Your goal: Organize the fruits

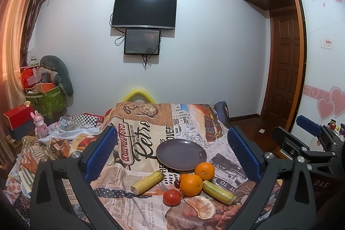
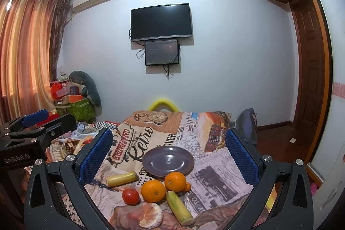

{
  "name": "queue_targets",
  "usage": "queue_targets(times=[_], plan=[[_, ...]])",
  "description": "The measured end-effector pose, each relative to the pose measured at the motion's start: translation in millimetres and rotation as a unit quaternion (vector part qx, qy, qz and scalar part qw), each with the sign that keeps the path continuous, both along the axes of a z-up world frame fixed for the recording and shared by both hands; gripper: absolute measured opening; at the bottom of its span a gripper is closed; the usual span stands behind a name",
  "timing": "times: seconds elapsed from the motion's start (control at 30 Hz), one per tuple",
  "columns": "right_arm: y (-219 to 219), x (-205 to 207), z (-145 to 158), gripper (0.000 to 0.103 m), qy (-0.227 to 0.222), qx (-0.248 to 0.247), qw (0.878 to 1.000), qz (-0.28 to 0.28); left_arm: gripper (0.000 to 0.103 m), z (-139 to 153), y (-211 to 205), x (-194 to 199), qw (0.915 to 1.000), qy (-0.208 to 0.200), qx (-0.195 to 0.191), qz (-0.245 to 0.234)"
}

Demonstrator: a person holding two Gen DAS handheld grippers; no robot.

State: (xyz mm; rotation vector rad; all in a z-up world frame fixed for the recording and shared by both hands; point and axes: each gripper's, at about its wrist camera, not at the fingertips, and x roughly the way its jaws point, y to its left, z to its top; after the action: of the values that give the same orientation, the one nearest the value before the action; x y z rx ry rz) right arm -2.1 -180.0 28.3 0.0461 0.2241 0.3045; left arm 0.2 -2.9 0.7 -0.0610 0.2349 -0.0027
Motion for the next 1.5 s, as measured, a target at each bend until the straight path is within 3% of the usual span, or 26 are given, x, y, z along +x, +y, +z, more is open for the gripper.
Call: queue_targets(times=[1.5], plan=[[-7.9, 7.5, -6.7, 0.103, 0.018, 0.012, 1.000, -0.004, 0.103, -9.4, 0.3, 5.8, 1.0000, 0.009, 0.000, -0.002]])
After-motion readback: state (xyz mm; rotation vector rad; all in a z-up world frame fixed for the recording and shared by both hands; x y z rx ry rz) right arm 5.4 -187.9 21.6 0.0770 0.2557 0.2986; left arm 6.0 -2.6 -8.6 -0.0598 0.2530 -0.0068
